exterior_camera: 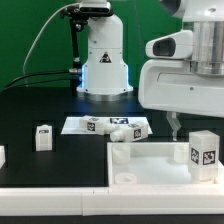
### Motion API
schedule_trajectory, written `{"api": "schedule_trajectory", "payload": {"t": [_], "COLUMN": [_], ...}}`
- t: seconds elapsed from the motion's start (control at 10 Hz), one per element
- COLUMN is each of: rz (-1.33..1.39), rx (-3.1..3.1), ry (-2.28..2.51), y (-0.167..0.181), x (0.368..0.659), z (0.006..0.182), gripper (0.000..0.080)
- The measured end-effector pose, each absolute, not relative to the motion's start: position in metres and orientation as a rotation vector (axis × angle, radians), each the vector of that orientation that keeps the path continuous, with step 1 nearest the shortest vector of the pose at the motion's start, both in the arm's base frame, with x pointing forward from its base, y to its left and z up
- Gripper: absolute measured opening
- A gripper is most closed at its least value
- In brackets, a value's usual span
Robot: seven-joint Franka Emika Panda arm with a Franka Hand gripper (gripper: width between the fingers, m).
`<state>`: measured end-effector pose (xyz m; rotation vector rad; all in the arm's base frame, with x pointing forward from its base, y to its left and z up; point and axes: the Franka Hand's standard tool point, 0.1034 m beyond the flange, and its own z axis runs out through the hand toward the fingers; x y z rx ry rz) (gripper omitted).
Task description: Assemble square table
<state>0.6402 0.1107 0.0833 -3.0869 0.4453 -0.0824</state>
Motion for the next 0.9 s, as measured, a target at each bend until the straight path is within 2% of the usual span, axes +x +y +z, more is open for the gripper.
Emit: {"api": "schedule_trajectory", "payload": {"t": [0.2, 0.4, 0.5, 0.6, 0.7, 0.8, 0.9], "rz": [-0.075, -0.075, -0.075, -0.074, -0.073, -0.073, -0.074], "rx": [-3.140, -3.140, -3.140, -3.133, -3.124, -3.119, -3.083], "ry": [0.016, 0.029, 0.029, 0.127, 0.258, 0.298, 0.493], "y": [0.1112, 0.1092, 0.1092, 0.1098, 0.1100, 0.1100, 0.1093], "x": [0.6397, 0.6399, 0.6398, 0.6397, 0.6396, 0.6396, 0.6404], "z": [0.0850, 0.0843, 0.0842, 0.0841, 0.0839, 0.0839, 0.0837], "gripper": [0.0649, 0.0649, 0.0525, 0.0525, 0.0340, 0.0284, 0.0284]}}
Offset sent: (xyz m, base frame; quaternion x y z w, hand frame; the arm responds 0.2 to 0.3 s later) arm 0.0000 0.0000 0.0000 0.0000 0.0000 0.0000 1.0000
